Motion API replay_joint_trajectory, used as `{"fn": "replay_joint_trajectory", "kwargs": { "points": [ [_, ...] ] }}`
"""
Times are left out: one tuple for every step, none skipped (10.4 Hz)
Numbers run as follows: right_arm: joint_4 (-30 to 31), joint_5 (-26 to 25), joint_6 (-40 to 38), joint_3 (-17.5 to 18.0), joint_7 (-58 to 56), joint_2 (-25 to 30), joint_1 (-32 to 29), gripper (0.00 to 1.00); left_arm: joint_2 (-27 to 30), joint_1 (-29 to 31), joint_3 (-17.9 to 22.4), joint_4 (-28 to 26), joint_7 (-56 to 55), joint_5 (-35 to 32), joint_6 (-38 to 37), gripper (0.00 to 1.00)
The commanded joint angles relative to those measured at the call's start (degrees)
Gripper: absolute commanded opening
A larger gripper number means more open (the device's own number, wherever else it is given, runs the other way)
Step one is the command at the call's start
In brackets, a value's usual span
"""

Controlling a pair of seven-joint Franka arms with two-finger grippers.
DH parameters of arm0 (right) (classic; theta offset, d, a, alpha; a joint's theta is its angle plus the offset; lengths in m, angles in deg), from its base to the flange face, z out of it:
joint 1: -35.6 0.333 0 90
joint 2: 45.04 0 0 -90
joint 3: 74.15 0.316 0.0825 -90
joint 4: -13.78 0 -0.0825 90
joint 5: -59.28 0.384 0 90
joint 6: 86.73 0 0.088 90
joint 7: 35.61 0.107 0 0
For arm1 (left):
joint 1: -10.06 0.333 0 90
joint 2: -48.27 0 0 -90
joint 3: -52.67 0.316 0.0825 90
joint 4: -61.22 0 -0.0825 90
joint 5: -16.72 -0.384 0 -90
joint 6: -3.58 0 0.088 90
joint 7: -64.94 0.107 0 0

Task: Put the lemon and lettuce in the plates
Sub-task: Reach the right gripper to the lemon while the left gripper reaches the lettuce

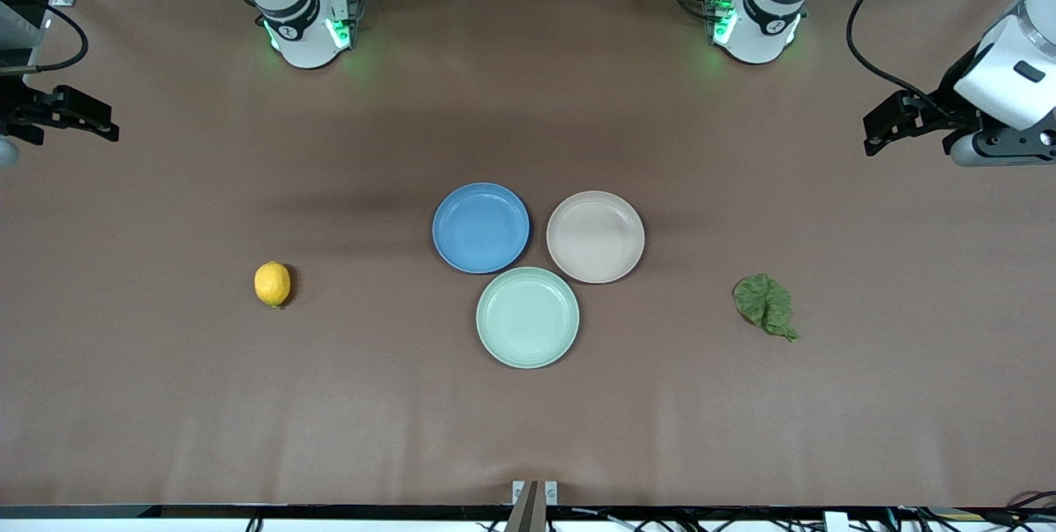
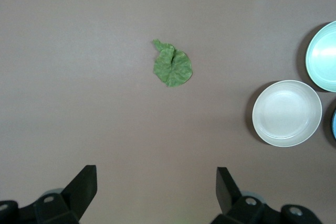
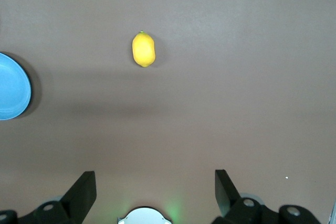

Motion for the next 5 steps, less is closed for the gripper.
{"fn": "replay_joint_trajectory", "kwargs": {
  "points": [
    [-1.1,-0.1,-0.4,0.2,1.0,-0.5,-0.2,1.00,0.5,0.5,-0.2,0.4,1.7,-0.4,-0.6,1.00],
    [-1.1,-0.1,-0.4,0.2,1.0,-0.5,-0.2,1.00,0.4,0.7,-0.1,0.4,1.0,-0.8,-0.6,1.00],
    [-1.1,-0.1,-0.4,0.2,1.0,-0.5,-0.2,1.00,0.2,1.5,-0.2,0.3,1.3,-0.7,-0.6,1.00],
    [-1.1,-0.1,-0.4,0.2,1.0,-0.5,-0.2,1.00,-0.7,2.0,-0.2,-0.1,2.0,-0.3,-0.6,1.00],
    [-1.1,-0.1,-0.4,0.2,1.0,-0.5,-0.2,1.00,-2.4,2.6,-0.3,-0.3,2.5,-0.2,-0.3,1.00]
  ]
}}
